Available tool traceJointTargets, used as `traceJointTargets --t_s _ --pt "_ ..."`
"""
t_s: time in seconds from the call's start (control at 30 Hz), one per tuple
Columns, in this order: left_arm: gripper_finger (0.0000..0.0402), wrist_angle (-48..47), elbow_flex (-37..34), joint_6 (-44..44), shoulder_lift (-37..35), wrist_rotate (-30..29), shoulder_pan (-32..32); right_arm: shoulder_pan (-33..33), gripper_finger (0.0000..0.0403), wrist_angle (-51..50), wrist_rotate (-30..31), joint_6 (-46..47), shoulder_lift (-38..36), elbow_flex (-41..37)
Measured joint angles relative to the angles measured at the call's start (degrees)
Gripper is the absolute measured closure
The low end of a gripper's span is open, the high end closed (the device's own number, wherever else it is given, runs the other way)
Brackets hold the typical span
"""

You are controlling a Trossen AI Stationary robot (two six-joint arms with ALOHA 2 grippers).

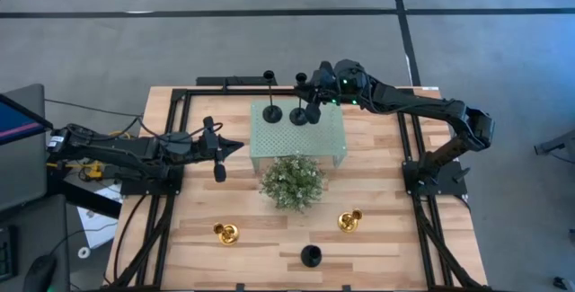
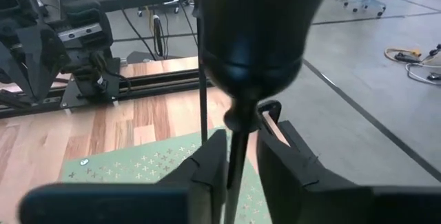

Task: Pick & Place candle stick holders
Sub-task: Put the top black candle holder on the shelf, then put the black candle holder on the shelf

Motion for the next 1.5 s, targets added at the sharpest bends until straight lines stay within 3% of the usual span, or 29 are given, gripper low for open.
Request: traceJointTargets --t_s 0.27,0.5,1.0,1.5 --pt "0.039 -0.2 0.0 0.0 0.0 0.0 0.0 0.0 0.0266 -1.4 0.0 -1.5 -3.7 0.0" --pt "0.039 -0.2 0.0 0.0 0.0 0.0 0.0 0.4 0.0246 -10.3 0.0 -2.9 -11.1 0.0" --pt "0.039 -0.2 0.0 0.0 0.0 0.0 0.0 5.1 0.0284 -38.9 0.0 6.0 -26.7 0.0" --pt "0.039 -0.2 0.0 0.0 0.0 0.0 0.0 14.5 0.0303 -53.2 0.0 19.6 -34.0 0.0"
